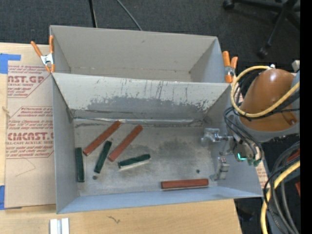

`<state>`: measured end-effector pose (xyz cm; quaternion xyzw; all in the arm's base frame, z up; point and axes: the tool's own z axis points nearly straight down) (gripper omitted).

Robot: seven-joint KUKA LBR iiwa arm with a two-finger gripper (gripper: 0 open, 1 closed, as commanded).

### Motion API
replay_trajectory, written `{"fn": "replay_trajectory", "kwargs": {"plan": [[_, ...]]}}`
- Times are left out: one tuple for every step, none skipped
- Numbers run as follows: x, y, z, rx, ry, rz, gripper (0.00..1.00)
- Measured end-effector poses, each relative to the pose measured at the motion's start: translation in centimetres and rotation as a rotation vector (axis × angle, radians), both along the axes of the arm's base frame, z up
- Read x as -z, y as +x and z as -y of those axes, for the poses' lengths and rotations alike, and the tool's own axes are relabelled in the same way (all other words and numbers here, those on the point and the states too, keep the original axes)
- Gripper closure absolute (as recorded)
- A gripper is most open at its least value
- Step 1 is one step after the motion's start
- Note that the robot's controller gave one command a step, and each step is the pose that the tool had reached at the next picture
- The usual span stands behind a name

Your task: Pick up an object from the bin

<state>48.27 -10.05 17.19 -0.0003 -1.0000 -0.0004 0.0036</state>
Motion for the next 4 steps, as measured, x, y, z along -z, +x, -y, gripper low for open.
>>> {"fn": "replay_trajectory", "kwargs": {"plan": [[10.3,0.2,-6.8,-0.167,0.000,0.017,0.00],[7.1,0.0,-7.0,-0.216,0.000,0.010,0.00],[6.4,0.1,-5.9,-0.171,0.000,0.008,0.00],[10.2,0.2,-7.3,-0.066,0.000,0.013,0.00]]}}
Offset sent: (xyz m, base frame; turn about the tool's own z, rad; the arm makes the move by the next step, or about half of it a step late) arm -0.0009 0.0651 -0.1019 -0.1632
